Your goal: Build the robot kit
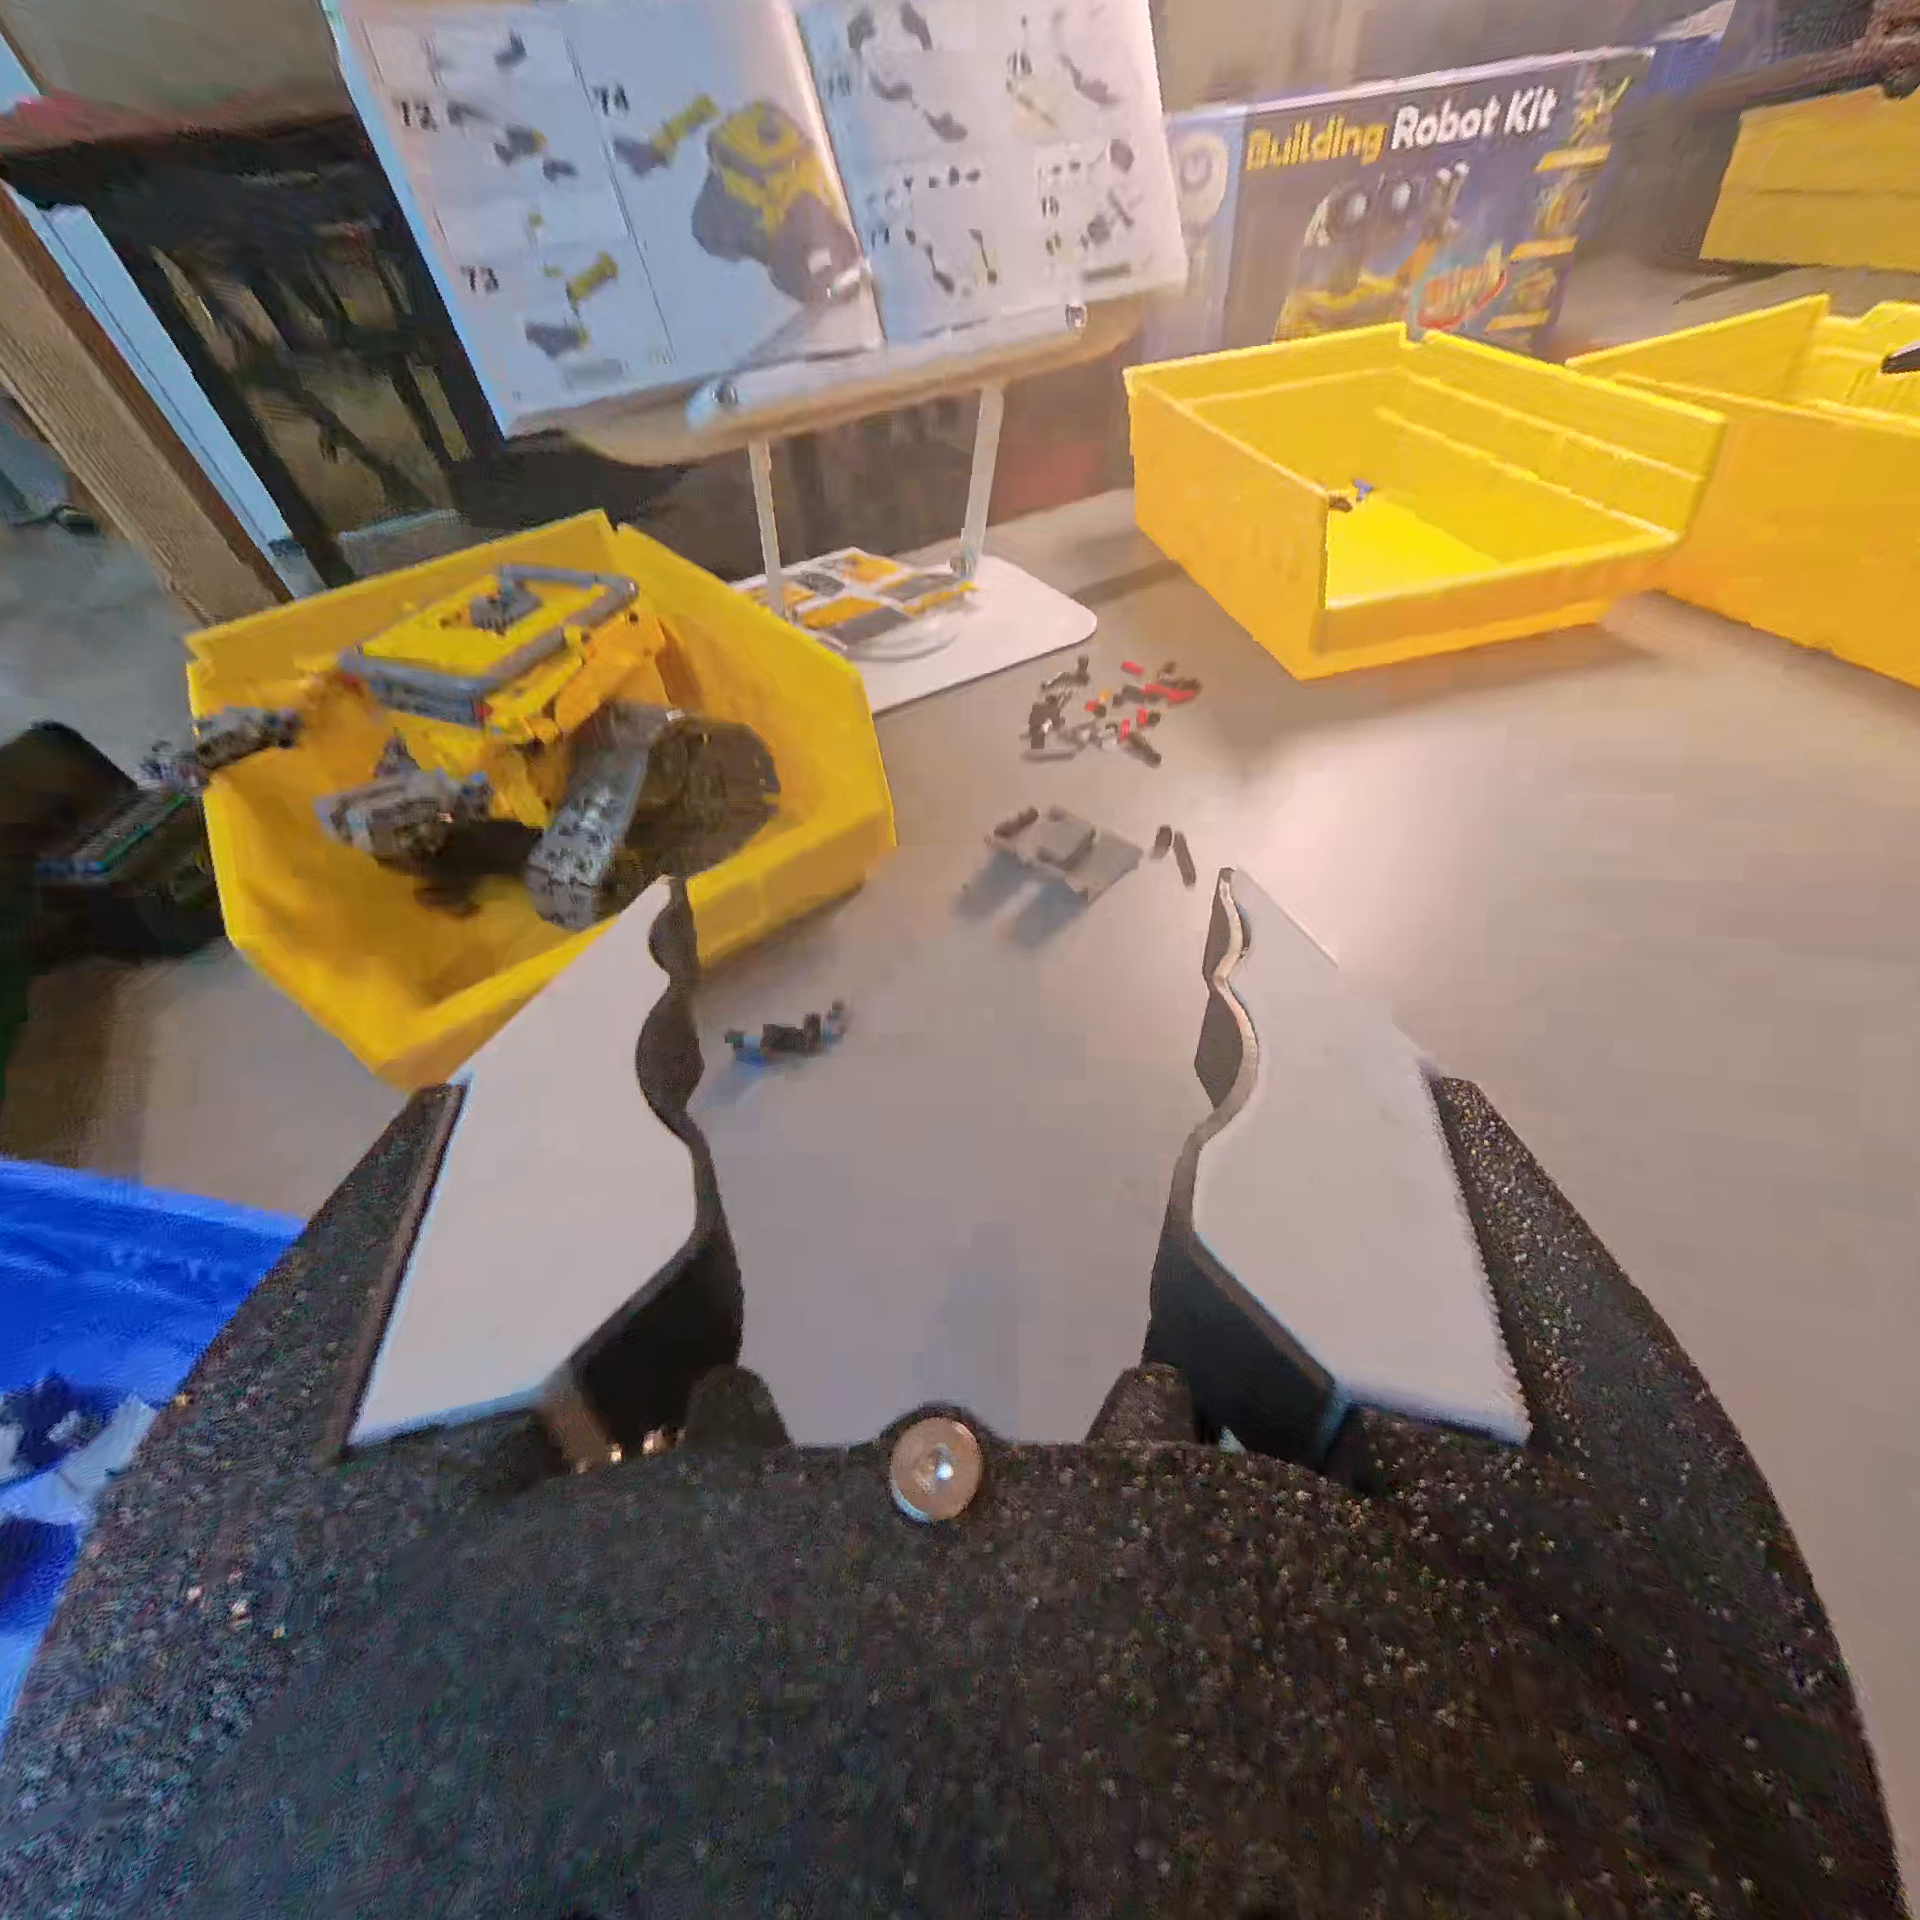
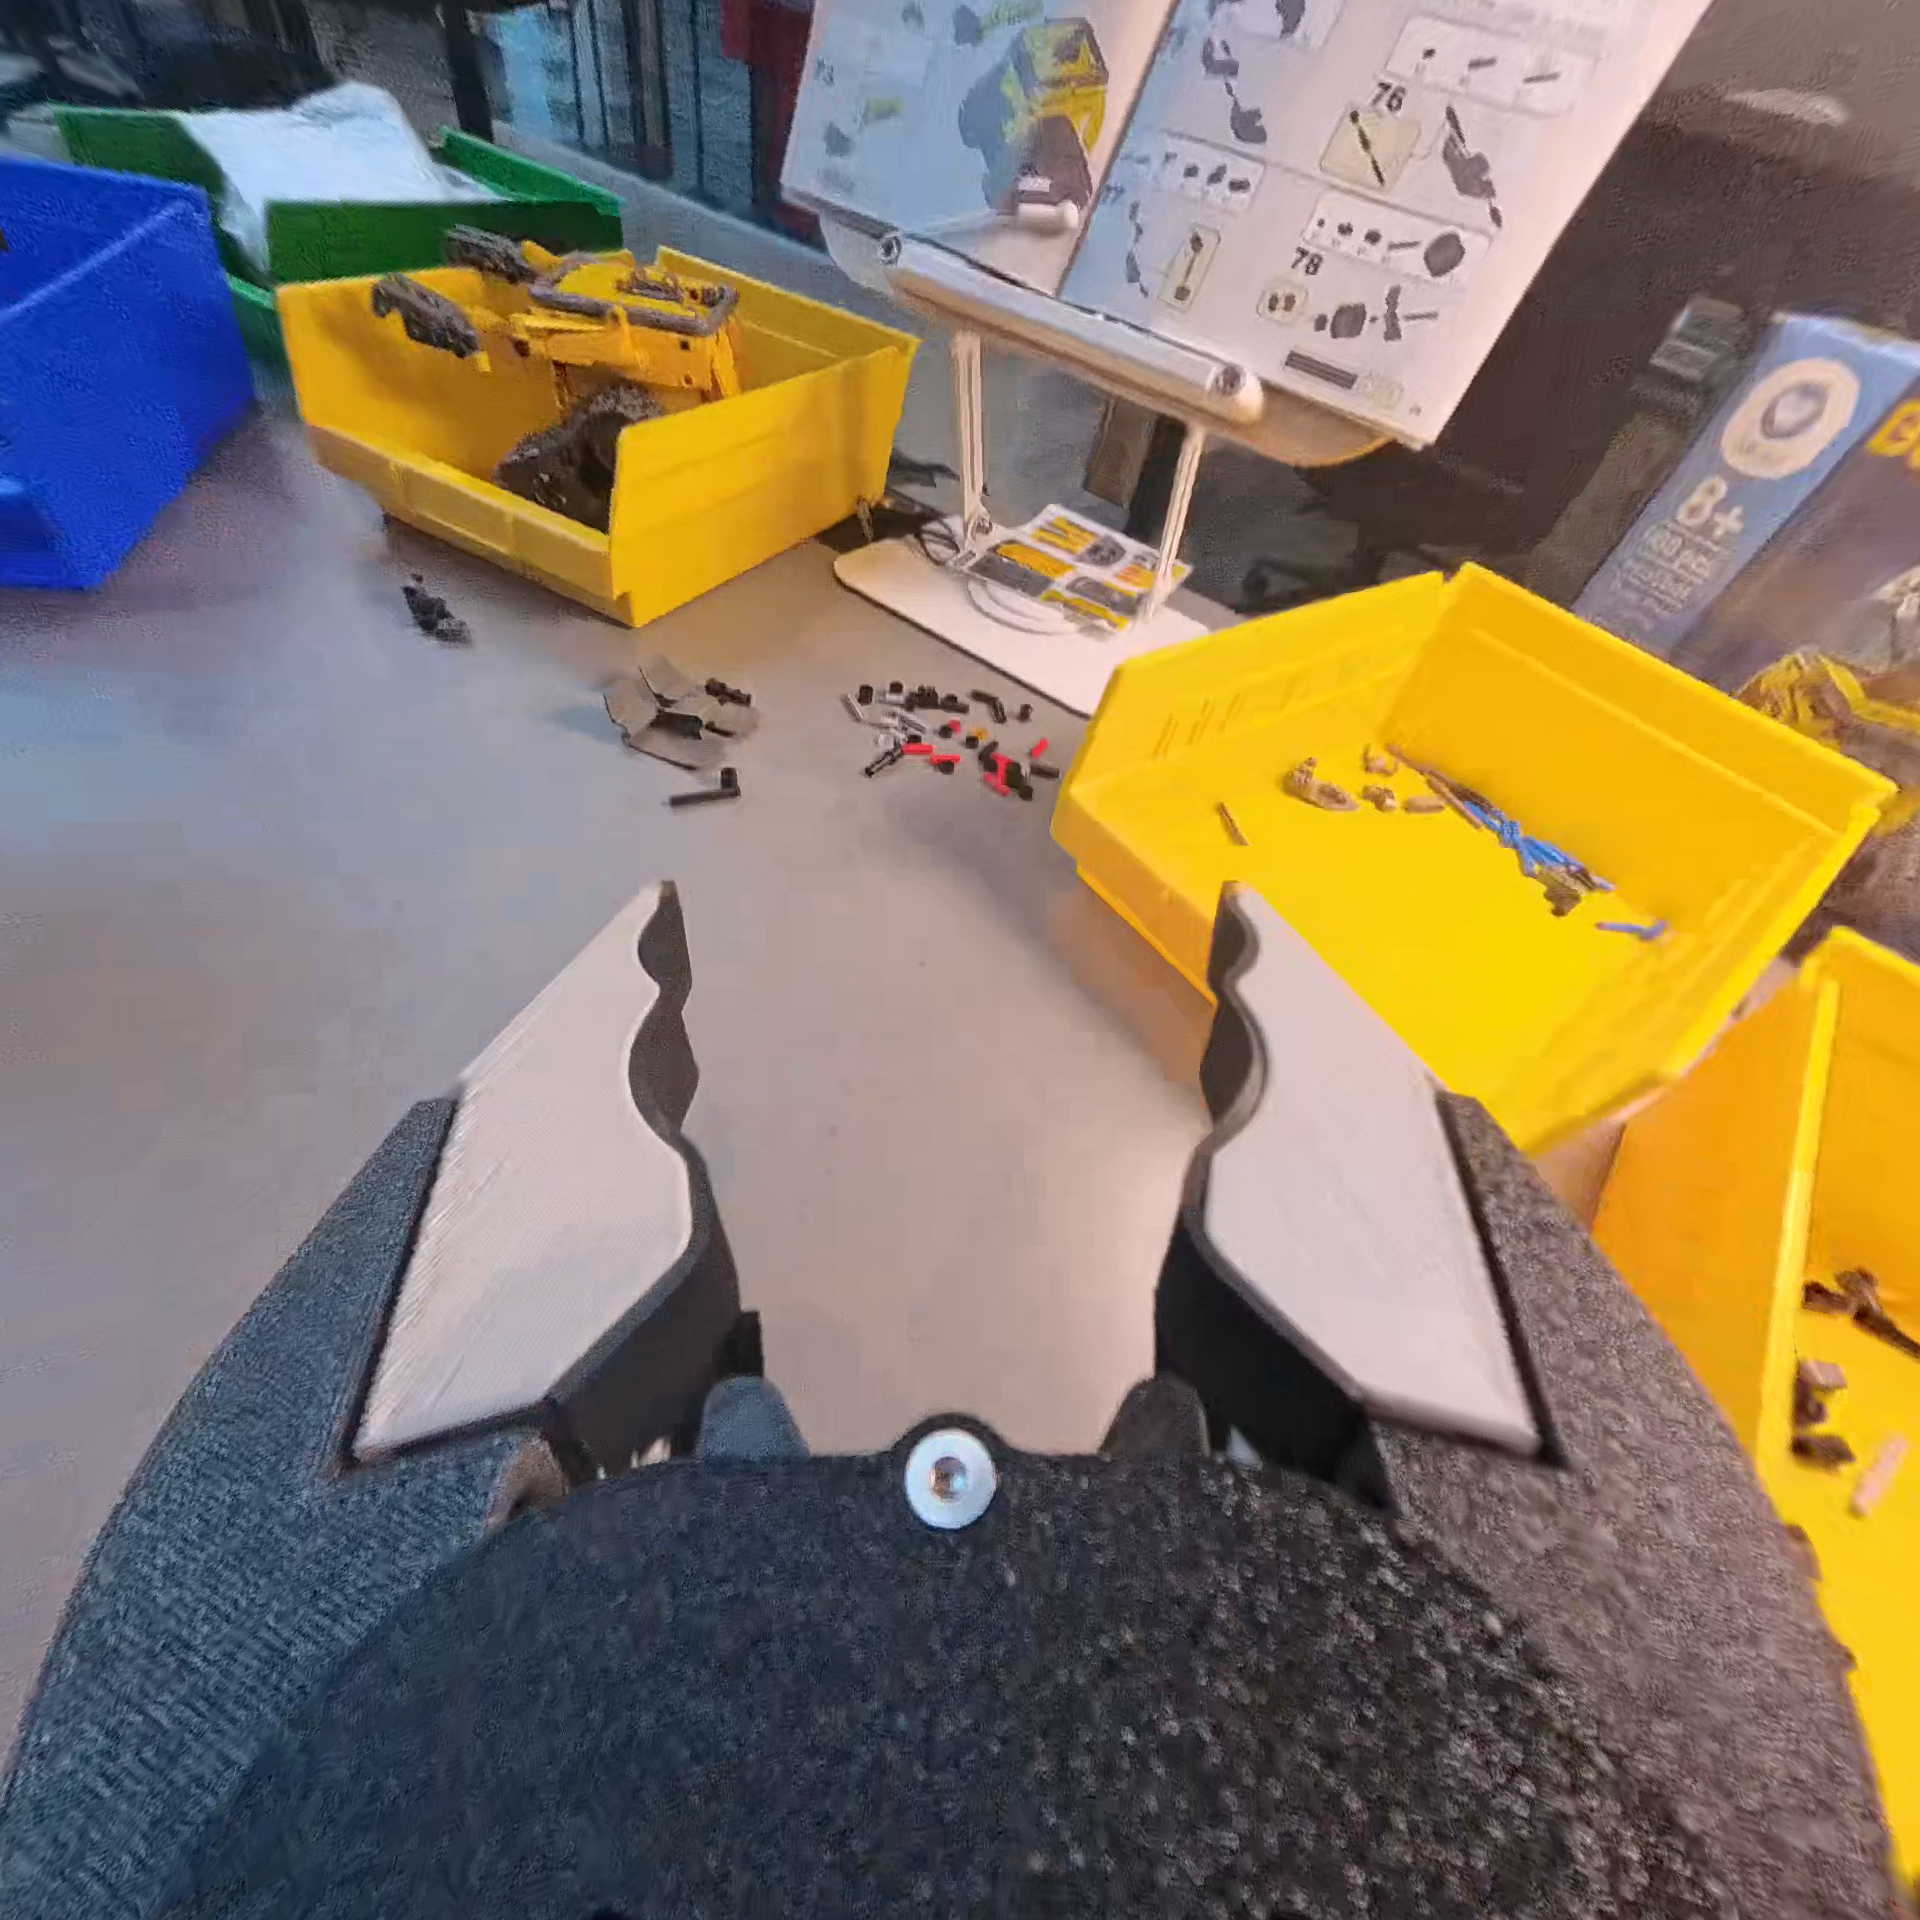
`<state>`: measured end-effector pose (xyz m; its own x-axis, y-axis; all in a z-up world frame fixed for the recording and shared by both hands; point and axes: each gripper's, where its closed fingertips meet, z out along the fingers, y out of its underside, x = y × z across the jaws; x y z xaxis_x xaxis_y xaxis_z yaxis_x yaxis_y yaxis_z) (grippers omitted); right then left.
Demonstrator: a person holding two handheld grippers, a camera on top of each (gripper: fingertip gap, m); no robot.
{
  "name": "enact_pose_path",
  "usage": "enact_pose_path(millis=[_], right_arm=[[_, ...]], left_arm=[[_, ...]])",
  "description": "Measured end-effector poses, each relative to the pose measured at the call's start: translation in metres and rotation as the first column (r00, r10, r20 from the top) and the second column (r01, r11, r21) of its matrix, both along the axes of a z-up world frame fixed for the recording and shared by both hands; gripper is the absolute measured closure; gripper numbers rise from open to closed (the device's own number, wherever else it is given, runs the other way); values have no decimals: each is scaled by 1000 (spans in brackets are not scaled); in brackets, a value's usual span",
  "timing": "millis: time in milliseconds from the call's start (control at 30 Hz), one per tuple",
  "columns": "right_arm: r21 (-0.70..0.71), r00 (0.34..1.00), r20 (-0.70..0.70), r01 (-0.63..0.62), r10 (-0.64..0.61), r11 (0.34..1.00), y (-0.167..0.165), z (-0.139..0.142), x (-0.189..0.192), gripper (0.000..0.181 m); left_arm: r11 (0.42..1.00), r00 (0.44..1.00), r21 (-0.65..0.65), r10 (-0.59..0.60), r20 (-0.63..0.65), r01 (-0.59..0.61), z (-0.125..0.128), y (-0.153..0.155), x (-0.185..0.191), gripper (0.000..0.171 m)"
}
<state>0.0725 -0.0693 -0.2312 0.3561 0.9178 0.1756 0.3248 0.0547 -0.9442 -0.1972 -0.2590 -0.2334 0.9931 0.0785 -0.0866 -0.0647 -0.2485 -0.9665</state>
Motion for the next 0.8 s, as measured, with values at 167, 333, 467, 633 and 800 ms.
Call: enact_pose_path(millis=[167,333,467,633,800], right_arm=[[-70,997,1,78,-78,994,-23,-36,36,74],[-96,995,-57,71,-76,993,-40,-32,38,77],[-112,998,-33,48,-52,992,-48,-39,33,78],[-112,999,-41,8,-12,994,-53,-34,26,81],[-127,999,-49,-11,5,992,-57,-37,22,81]], left_arm=[[998,991,-54,23,130,-16,-41,-28,19,65],[998,990,-59,34,137,-26,-51,-27,25,67],[996,997,-86,21,77,-14,-56,-25,31,65],[998,997,-58,11,76,-7,-51,-25,36,65],[999,996,-50,17,83,-13,-48,-28,39,64]])
